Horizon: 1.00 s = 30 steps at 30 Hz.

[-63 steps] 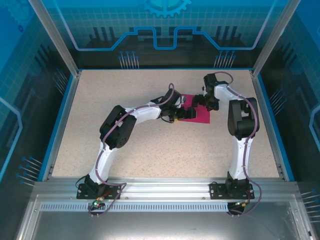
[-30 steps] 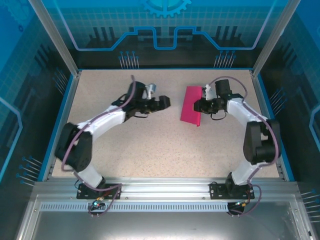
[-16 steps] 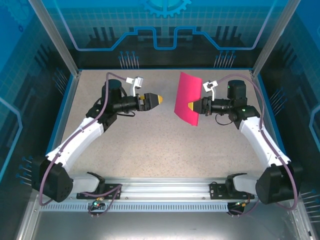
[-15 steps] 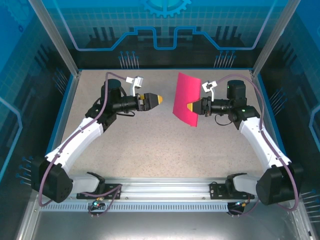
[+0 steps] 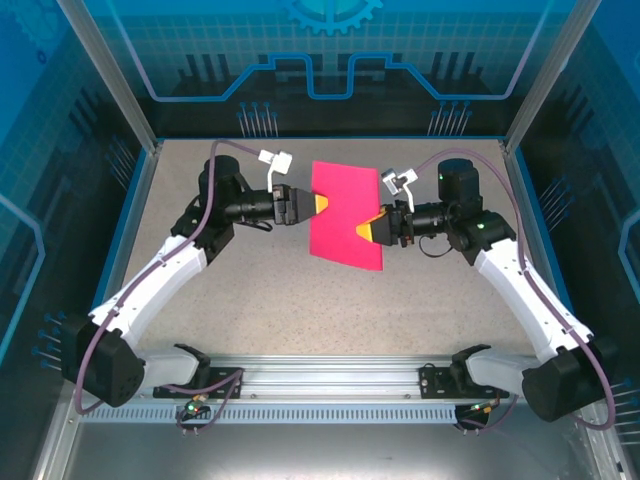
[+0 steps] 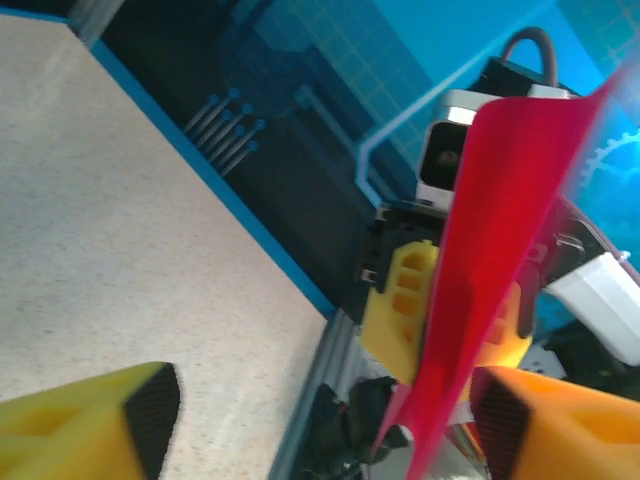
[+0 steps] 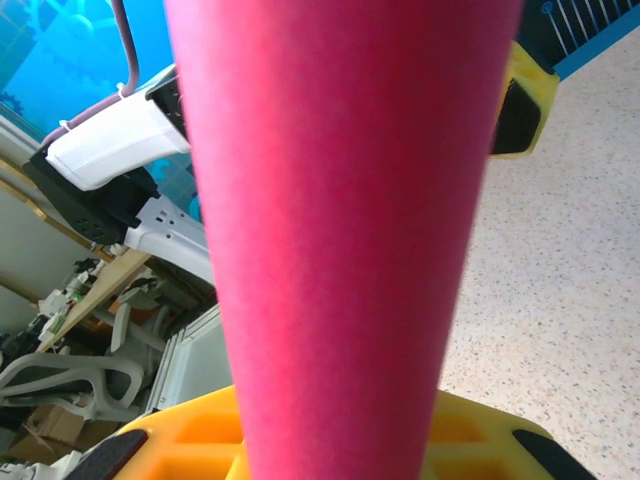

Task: Fold a paper plane with a square sheet of paper (fold left side to right side)
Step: Place a square sheet of paper at the center of the table.

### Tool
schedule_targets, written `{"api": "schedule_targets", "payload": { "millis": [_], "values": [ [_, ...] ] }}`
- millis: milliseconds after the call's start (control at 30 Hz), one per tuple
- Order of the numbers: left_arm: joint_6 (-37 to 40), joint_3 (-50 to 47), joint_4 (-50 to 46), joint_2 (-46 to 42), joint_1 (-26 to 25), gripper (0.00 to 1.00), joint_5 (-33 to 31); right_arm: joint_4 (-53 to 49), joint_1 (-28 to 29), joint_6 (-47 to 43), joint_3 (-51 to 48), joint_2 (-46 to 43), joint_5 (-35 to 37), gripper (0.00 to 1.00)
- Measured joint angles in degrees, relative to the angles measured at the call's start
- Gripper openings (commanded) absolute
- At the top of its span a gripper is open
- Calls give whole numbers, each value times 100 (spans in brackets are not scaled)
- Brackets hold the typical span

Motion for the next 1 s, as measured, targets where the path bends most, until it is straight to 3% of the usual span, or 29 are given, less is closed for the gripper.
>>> {"api": "schedule_targets", "payload": {
  "millis": [267, 300, 600, 767, 1000],
  "values": [
    [162, 35, -13, 28, -149, 4, 208, -192, 42, -46, 116, 7, 155, 33],
    [170, 35, -17, 28, -149, 0, 210, -236, 39, -63, 116, 17, 201, 36],
    [382, -96, -610, 70, -149, 0, -286, -1086, -411, -352, 122, 190, 1309, 80],
    [391, -476, -887, 520, -149, 0, -684, -1541, -660, -402, 109, 280, 2326, 86],
    [483, -673, -1561, 1716, -136, 0, -1572, -1696, -616, -341, -212, 737, 3228, 84]
  ]
}}
